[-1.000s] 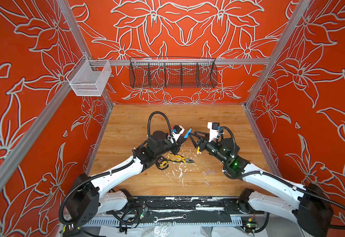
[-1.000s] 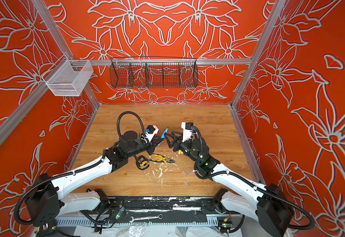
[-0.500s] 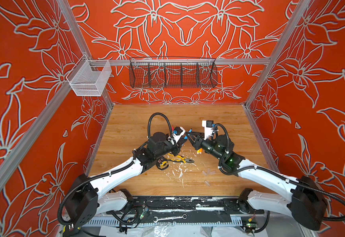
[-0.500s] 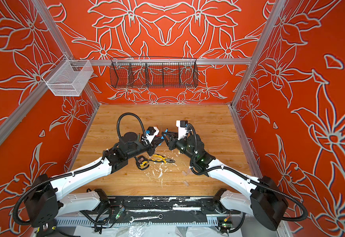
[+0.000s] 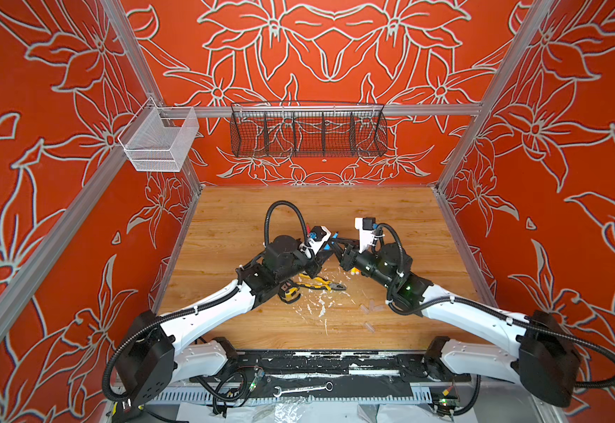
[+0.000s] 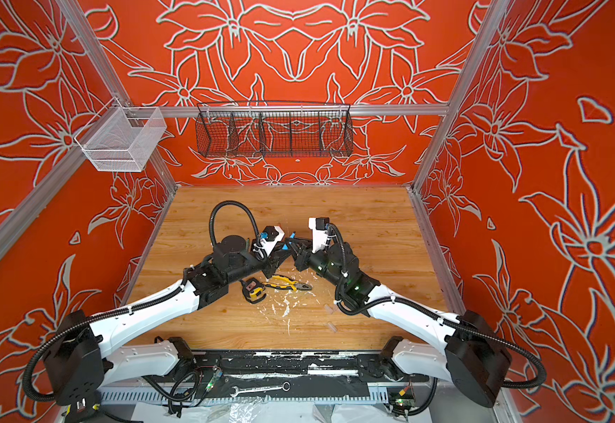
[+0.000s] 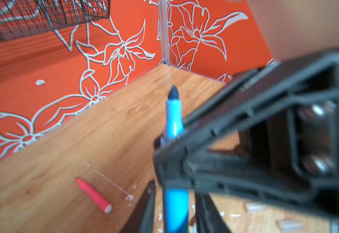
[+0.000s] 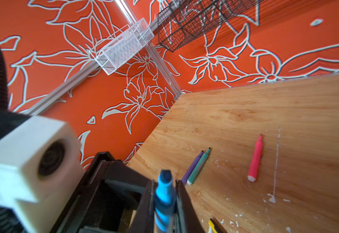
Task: Insert the pens into the pen caps
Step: 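Hold the blue marker upright while the right gripper moves over the caps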
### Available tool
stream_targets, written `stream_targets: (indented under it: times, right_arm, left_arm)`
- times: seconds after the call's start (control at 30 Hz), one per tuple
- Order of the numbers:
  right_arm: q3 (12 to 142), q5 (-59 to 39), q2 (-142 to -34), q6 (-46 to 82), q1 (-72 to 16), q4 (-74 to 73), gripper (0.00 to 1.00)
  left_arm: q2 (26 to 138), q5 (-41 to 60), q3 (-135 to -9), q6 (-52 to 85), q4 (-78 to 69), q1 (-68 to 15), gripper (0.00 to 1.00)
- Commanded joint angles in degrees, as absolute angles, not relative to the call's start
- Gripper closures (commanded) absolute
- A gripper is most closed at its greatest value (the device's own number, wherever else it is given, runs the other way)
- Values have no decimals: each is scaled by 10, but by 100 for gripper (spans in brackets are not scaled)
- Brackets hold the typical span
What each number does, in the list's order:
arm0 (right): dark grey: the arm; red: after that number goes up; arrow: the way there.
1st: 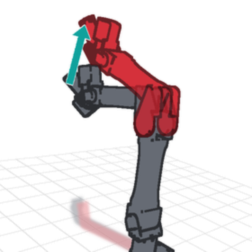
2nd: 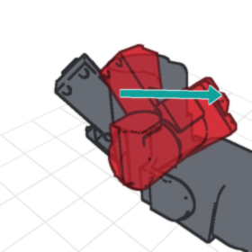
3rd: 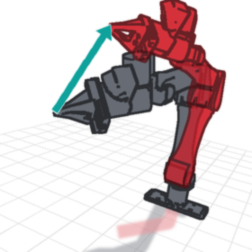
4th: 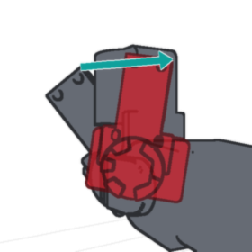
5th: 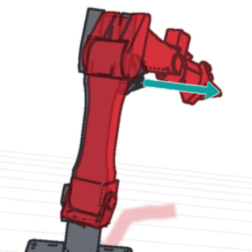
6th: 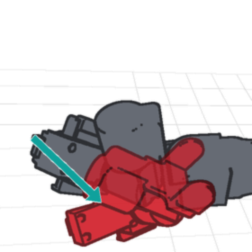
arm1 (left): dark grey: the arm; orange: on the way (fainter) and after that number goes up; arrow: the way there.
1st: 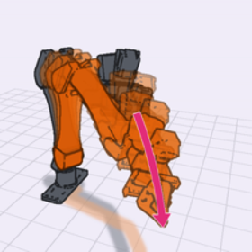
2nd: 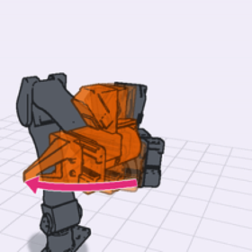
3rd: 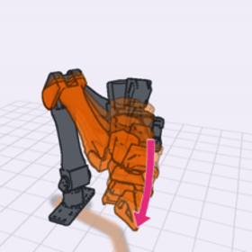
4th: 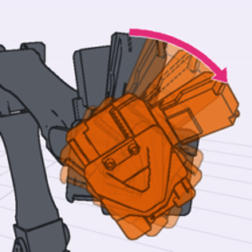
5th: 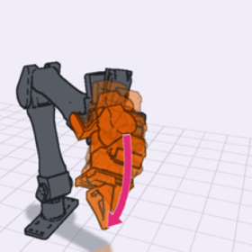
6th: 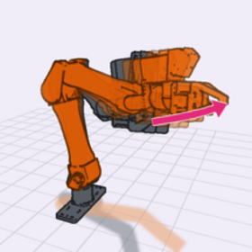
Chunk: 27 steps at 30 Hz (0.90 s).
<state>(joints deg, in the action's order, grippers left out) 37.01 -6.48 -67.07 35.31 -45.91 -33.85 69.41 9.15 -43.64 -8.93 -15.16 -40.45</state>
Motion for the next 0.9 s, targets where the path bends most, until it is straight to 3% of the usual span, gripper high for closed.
stream_targets:
  times: [0.0, 0.37, 0.4, 0.5, 0.57, 0.67, 0.87]
  right_arm:
    - [375, -72, -672, 359, -473, -376, 100]
    - [358, -19, -659, 348, -486, -364, 100]
    - [355, -14, -657, 351, -486, -362, 98]
    - [352, 5, -639, 348, -486, -342, 69]
    - [352, 27, -616, 339, -486, -306, 55]
    - [356, 93, -570, 338, -486, -216, 49]
    - [426, 197, -514, 368, -486, 50, 48]
  left_arm:
    - [709, 90, -455, -94, -160, -406, 68]
    - [696, 97, -454, -79, -157, -407, 100]
    - [693, 98, -455, -78, -155, -406, 100]
    - [684, 88, -447, -74, -159, -406, 100]
    - [683, 71, -437, -71, -175, -406, 100]
    - [691, 56, -452, -48, -165, -397, 100]
    - [686, 61, -461, 20, -146, -360, 100]
